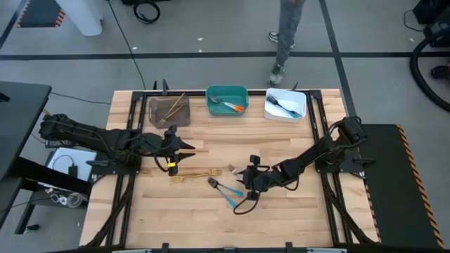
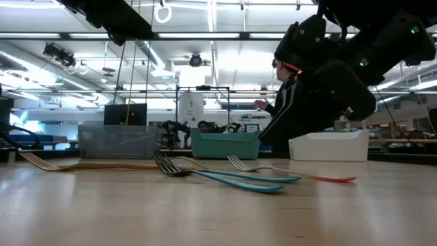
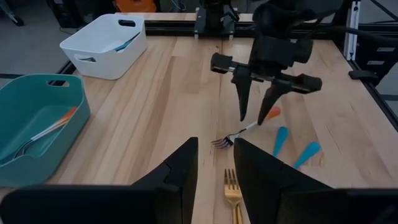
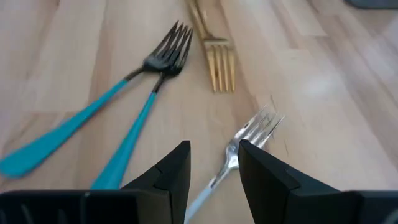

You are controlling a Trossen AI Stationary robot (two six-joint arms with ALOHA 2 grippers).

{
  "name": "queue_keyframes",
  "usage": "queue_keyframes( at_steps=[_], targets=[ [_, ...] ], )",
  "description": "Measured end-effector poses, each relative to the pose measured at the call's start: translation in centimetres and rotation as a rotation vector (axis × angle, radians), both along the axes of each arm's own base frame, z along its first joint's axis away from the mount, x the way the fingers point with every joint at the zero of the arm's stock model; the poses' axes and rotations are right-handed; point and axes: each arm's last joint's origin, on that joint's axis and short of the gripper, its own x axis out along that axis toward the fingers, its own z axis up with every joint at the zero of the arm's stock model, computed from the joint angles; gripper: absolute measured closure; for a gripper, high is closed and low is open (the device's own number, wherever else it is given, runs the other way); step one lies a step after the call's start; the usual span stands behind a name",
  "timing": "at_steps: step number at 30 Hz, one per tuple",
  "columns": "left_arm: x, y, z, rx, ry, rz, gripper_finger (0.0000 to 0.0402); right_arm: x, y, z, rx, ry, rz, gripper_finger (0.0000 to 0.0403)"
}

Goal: Sort silverware by color (type)
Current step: Put the orange fork into the blue bin

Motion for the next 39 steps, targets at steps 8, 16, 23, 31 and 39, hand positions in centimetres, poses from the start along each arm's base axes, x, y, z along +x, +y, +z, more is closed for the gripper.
queue_keyframes(
  at_steps=[8,16,23,31,39],
  targets=[
    [1.2,0.4,-1.1,0.007,0.047,0.036,0.0290,-0.3,0.0,-0.1,0.018,-0.009,-0.094,0.0263],
    [3.9,0.7,-3.7,-0.013,0.140,-0.009,0.0290,-1.0,0.0,0.3,0.030,0.025,-0.132,0.0263],
    [5.5,0.8,-5.4,-0.018,0.175,-0.041,0.0290,-2.0,0.0,1.7,-0.007,0.026,-0.161,0.0263],
    [7.0,0.6,-6.8,-0.058,0.203,-0.107,0.0290,-2.7,-0.3,2.2,-0.043,0.065,-0.173,0.0263],
    [9.3,0.2,-6.8,-0.085,0.223,-0.207,0.0290,-3.6,-0.5,2.8,-0.084,0.070,-0.225,0.0263]
  ],
)
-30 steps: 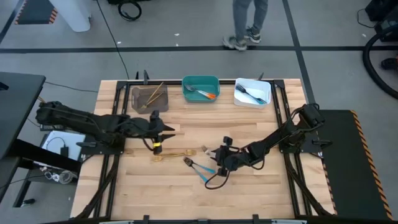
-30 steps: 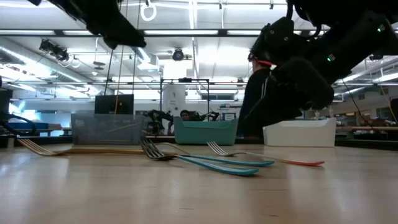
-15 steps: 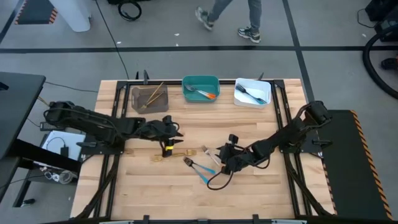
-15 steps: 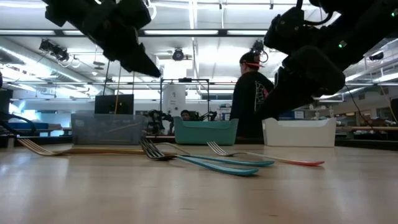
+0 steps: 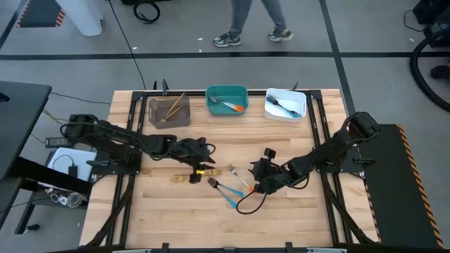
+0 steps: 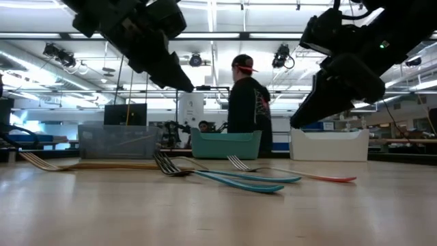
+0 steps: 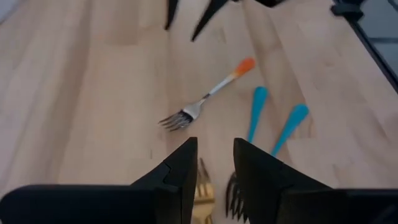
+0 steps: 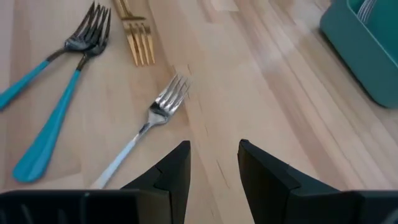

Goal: Sort silverware by color (type)
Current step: Put the orange fork into the blue bin

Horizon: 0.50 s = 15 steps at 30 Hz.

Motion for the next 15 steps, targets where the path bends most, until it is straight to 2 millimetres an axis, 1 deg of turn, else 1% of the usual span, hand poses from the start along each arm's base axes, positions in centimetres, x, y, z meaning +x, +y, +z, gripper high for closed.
queue_keyframes(
  at_steps=[3,5,6,9,10,12,14,15],
  targets=[
    [1.2,0.0,-0.3,0.005,0.007,-0.032,0.0290,-0.6,0.0,0.0,-0.013,-0.001,-0.022,0.0263],
    [1.6,0.0,-0.6,0.014,0.038,-0.050,0.0290,-0.9,0.0,0.0,-0.009,-0.022,-0.041,0.0263],
    [2.2,0.0,-0.6,0.015,0.029,-0.061,0.0290,-1.3,0.0,-0.1,-0.013,-0.028,-0.051,0.0263],
    [3.1,-0.1,-0.8,0.019,0.041,-0.100,0.0290,-1.9,0.2,-0.3,-0.014,-0.082,-0.099,0.0263],
    [3.8,-0.1,-0.8,0.016,0.027,-0.116,0.0290,-2.4,0.2,-0.4,-0.021,-0.095,-0.114,0.0263],
    [4.2,0.0,-1.0,-0.010,0.037,-0.153,0.0290,-2.6,0.3,-0.5,-0.022,-0.137,-0.141,0.0263],
    [5.3,0.0,-1.0,-0.036,0.016,-0.186,0.0290,-3.2,0.4,-0.6,-0.027,-0.163,-0.157,0.0263],
    [5.6,0.1,-1.0,-0.040,0.014,-0.191,0.0290,-3.3,0.4,-0.7,-0.038,-0.170,-0.162,0.0263]
  ],
)
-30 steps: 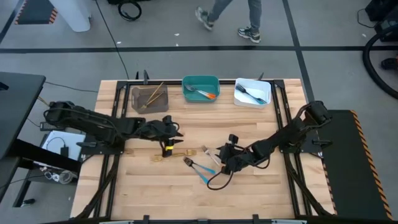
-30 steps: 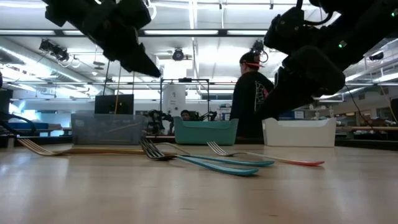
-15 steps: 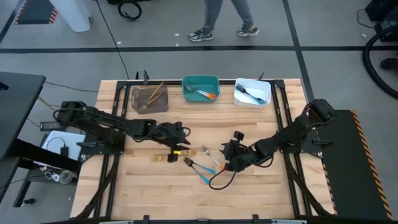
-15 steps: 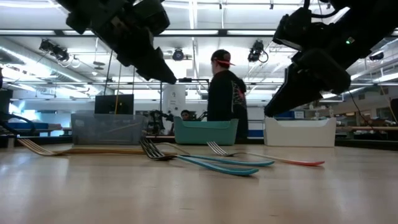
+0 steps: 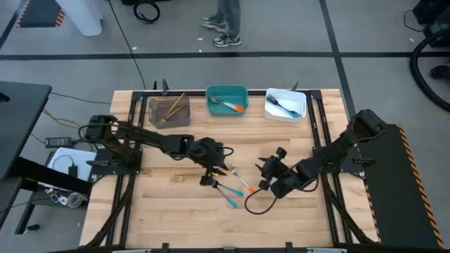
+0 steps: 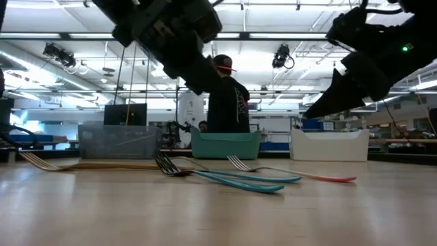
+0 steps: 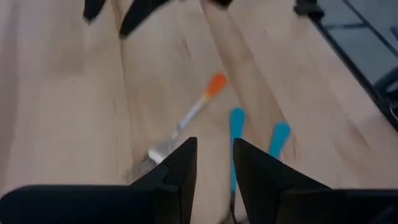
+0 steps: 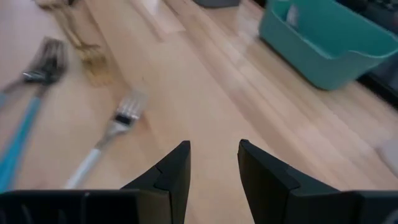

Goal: Sort silverware by color (type)
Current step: Put the orange fork into the blue bin

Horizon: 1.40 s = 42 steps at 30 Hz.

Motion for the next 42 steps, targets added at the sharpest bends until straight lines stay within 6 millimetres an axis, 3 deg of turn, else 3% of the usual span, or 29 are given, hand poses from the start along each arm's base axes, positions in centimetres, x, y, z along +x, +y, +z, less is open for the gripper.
queue_keyframes(
  at_steps=[12,20,30,42],
  targets=[
    [3.3,0.7,-1.4,0.019,-0.010,-0.058,0.0290,-2.3,-0.5,-0.7,0.034,-0.076,-0.040,0.0263],
    [3.1,0.6,-1.6,0.042,0.014,-0.065,0.0290,-2.2,0.0,-0.5,0.048,-0.121,0.000,0.0263],
    [1.4,0.4,-0.6,0.085,0.078,-0.057,0.0290,0.3,0.1,-0.2,0.121,-0.129,0.063,0.0263],
    [1.3,0.4,-0.1,0.126,0.034,-0.072,0.0290,-0.1,0.1,0.2,0.077,-0.160,0.067,0.0263]
  ],
)
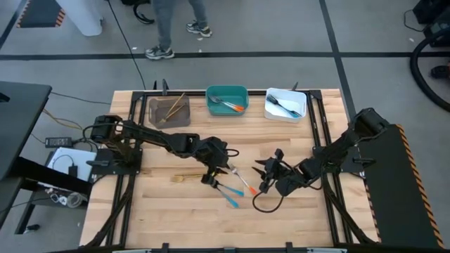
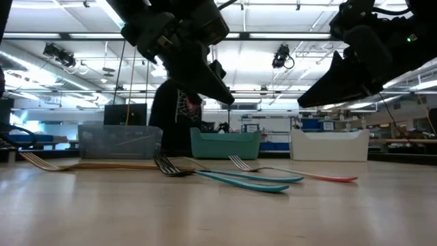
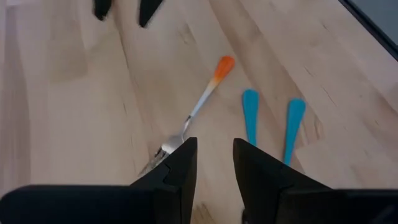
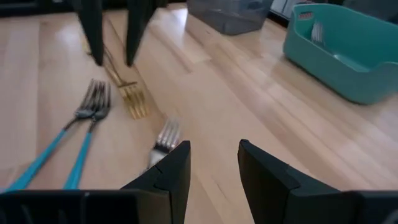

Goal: Sort silverware by color (type)
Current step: Put the orange fork into the blue bin

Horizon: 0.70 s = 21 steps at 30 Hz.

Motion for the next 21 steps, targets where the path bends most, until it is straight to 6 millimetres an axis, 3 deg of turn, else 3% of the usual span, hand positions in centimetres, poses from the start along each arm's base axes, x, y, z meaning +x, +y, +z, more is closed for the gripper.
queue_keyframes(
  at_steps=[15,21],
  targets=[
    [1.5,-0.1,-1.3,-0.002,-0.057,-0.080,0.0290,-0.9,-0.1,-0.2,0.060,0.036,-0.002,0.0263],
    [1.9,-0.1,-1.8,0.022,-0.024,-0.050,0.0290,0.4,-0.6,-0.1,0.189,0.059,0.035,0.0263]
  ],
)
